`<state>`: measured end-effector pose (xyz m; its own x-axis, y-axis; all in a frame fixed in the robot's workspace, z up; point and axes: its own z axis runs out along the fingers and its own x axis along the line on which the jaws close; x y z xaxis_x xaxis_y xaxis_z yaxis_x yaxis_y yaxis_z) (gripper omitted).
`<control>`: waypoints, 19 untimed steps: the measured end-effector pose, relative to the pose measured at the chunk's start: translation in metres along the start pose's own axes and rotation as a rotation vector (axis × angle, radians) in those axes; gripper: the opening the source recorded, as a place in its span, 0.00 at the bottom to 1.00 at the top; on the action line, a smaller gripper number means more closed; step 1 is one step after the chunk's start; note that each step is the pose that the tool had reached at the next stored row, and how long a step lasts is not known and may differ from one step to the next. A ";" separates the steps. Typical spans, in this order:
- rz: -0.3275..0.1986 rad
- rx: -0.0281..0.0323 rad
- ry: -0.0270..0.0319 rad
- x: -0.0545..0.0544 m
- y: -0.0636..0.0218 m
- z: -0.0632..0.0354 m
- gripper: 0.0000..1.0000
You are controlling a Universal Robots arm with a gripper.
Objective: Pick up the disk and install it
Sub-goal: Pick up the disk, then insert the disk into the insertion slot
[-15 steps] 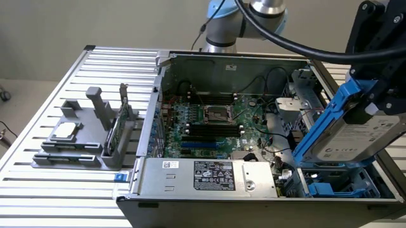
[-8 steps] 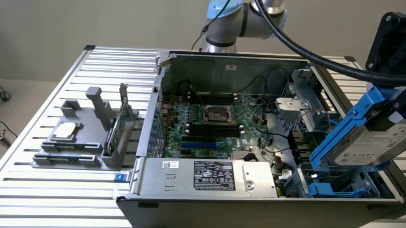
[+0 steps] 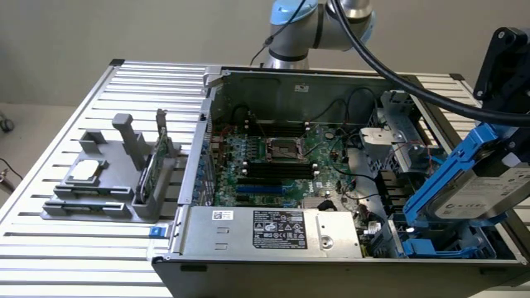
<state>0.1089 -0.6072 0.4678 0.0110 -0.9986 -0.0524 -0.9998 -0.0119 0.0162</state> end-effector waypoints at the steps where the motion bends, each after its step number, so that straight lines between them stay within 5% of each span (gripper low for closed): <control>1: 0.000 0.0000 0.0001 -0.001 -0.0006 0.0006 0.33; 19: 0.001 0.0000 0.0001 -0.001 -0.0008 0.0029 0.33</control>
<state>0.1096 -0.6058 0.4650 0.0102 -0.9986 -0.0523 -0.9998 -0.0111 0.0162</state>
